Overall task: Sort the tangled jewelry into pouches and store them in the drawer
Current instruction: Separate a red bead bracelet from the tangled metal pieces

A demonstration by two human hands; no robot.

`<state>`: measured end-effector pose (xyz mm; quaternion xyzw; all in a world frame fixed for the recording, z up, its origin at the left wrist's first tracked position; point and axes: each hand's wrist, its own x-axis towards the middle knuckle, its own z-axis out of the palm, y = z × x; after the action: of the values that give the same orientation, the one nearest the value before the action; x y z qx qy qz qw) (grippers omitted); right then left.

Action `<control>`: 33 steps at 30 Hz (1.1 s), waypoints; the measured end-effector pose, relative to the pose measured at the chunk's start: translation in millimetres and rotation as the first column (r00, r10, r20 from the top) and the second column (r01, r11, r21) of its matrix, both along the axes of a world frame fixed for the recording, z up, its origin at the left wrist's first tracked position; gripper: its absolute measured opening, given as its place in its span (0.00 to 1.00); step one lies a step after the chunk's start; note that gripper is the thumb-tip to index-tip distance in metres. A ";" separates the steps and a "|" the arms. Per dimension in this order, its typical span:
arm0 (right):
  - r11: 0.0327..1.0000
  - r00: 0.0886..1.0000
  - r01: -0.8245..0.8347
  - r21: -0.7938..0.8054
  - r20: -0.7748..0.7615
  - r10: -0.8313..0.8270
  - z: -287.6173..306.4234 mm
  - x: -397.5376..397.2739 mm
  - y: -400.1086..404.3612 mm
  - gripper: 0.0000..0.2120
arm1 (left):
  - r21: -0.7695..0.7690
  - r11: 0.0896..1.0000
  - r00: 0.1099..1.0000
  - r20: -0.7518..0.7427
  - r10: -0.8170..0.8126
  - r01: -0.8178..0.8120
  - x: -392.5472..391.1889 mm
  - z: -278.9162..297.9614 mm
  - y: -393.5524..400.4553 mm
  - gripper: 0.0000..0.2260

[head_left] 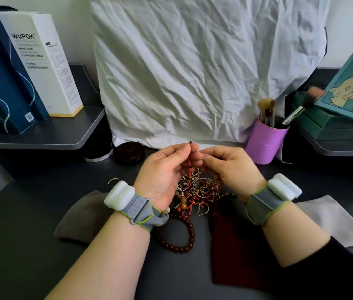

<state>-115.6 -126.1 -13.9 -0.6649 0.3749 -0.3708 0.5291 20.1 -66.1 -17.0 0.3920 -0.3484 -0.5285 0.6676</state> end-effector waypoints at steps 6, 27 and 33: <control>0.985 0.974 -0.066 -0.159 -0.222 0.030 -9.8 -2.0 -0.5 0.06 | -0.063 0.996 0.998 -0.032 0.056 -0.058 -0.1 -4.9 -1.4 0.08; 0.972 0.969 -0.218 -0.089 -0.136 0.205 3.8 -15.8 11.1 0.04 | -0.125 0.977 0.814 0.539 0.214 -0.174 -0.9 -18.8 0.9 0.07; 0.990 0.990 -0.116 -0.081 0.068 0.121 7.3 -16.3 7.4 0.08 | -0.030 0.993 0.803 0.587 0.108 -0.112 -3.9 -17.0 6.4 0.08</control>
<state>-131.8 -118.7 -6.6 -0.6920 0.3008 -0.3765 0.5375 16.2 -59.7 -34.0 0.5575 -0.5125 -0.3432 0.5556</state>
